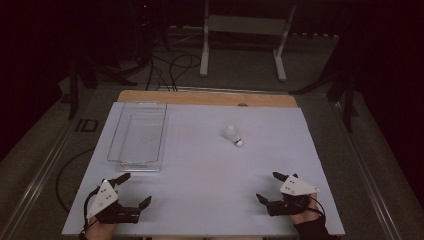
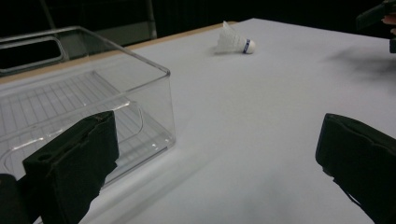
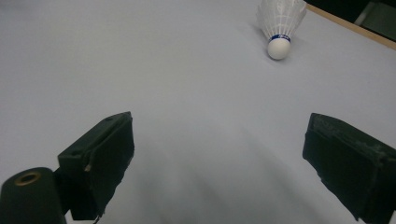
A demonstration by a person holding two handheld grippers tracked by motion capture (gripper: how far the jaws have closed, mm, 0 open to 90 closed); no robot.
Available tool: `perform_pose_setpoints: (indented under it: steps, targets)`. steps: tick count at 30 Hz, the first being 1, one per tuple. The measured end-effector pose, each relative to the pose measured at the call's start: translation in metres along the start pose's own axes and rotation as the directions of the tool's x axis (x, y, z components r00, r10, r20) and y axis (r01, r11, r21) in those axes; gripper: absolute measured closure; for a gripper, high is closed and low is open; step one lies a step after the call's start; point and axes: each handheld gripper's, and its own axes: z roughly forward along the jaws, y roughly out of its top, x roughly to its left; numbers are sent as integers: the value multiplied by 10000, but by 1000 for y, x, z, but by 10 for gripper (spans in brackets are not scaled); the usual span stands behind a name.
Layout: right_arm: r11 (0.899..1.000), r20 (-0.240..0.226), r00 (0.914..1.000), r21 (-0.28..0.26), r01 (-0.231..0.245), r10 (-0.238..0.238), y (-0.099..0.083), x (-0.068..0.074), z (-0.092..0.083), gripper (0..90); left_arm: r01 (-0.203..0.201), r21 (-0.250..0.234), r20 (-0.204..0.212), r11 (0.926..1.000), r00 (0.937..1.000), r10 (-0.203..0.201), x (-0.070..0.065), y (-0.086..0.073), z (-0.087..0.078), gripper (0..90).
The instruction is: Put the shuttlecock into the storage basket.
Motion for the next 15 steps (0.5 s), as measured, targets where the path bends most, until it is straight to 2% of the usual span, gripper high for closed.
perform_pose_setpoints:
  steps: [3, 15]
  targets:
    - [10000, 35, 10000, -95, 24, -23, 0, 0, -1, 91, 98, 137, 120, 9999, 9999, -99, 0, 0, 1, 2]
    - [9999, 125, 9998, -74, 145, -144, -1, 2, -3, 91, 91, 80, 205, 9999, 9997, -93, -1, 2, 3, 2]
